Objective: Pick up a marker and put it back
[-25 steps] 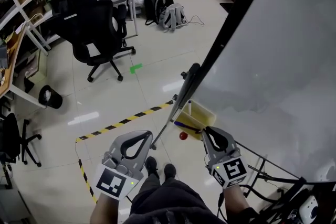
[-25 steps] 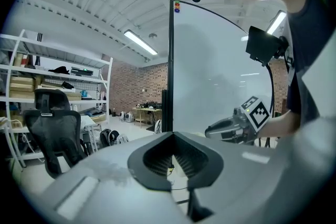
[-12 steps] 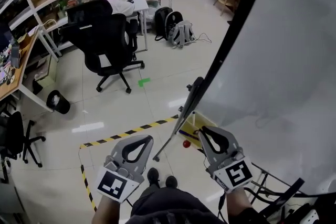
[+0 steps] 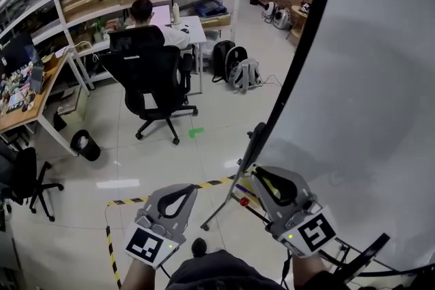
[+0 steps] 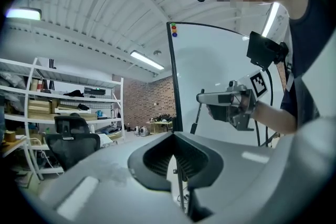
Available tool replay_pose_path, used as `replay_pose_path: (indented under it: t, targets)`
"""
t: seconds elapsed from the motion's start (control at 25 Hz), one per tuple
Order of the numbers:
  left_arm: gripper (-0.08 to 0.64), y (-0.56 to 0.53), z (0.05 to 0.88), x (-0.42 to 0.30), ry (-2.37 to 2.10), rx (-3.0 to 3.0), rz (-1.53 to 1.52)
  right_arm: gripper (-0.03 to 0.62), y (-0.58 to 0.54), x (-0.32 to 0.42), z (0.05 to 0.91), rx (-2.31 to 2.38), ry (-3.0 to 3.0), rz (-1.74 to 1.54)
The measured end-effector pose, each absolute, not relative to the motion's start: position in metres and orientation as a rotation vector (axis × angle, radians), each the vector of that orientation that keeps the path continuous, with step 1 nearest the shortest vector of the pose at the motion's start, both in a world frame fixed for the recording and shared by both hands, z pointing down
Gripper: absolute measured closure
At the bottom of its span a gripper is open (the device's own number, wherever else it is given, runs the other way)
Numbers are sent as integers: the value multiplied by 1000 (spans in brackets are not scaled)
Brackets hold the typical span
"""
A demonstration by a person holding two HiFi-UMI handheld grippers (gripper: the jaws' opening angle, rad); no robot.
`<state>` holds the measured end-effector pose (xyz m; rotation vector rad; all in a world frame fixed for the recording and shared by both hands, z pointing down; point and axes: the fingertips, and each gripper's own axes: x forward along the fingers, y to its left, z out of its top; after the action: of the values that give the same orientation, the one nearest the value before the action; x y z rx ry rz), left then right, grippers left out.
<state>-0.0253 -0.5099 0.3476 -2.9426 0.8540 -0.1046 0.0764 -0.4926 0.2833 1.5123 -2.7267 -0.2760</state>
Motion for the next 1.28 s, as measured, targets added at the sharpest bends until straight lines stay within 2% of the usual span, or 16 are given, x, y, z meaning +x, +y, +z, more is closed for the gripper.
replay_pose_path:
  t: [0.56, 1.28]
  targets:
    - [557, -463, 338, -46, 969, -2814, -206, 558, -463, 57, 324, 1342, -2818, -150]
    - [557, -396, 329, -115, 1118, -2770, -162, 560, -401, -7, 317, 1174, -2920, -120]
